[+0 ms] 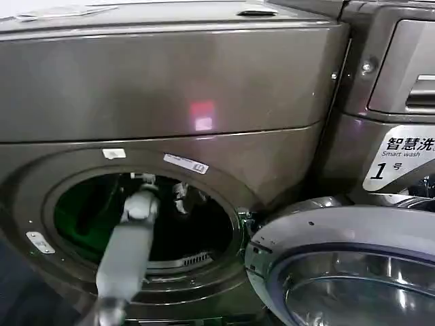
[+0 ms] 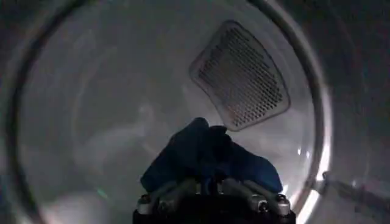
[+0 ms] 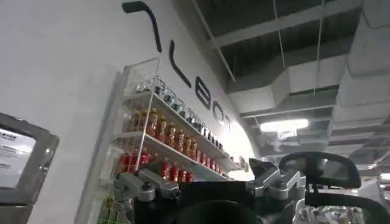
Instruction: Grasp the clothes from the dryer.
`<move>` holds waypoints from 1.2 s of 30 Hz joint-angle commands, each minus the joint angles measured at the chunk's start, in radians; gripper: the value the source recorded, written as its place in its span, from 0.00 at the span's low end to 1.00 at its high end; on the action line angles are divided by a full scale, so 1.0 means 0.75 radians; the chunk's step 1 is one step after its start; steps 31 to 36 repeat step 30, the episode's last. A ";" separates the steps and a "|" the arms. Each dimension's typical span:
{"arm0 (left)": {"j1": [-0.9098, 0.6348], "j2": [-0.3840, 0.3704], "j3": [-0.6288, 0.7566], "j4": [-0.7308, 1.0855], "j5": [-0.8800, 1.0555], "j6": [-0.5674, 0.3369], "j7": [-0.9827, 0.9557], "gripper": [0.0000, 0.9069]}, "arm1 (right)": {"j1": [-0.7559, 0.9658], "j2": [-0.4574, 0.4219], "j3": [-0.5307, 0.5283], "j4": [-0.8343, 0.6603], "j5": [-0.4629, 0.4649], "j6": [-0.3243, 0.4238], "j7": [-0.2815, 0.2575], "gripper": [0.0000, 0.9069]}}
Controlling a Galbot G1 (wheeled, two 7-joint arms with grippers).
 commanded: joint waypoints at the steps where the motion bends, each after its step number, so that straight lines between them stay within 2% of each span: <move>1: 0.115 -0.052 -0.039 -0.132 0.022 -0.053 -0.185 0.00 | 0.002 0.000 0.002 -0.005 0.005 0.022 -0.007 1.00; 12: 0.085 -0.058 -0.003 -0.081 0.026 -0.001 -0.180 0.00 | 0.012 0.002 0.003 -0.010 -0.005 0.022 -0.022 1.00; 36: 0.096 -0.049 0.009 -0.097 0.023 0.024 -0.162 0.00 | 0.002 0.000 0.014 -0.009 -0.019 0.022 -0.037 1.00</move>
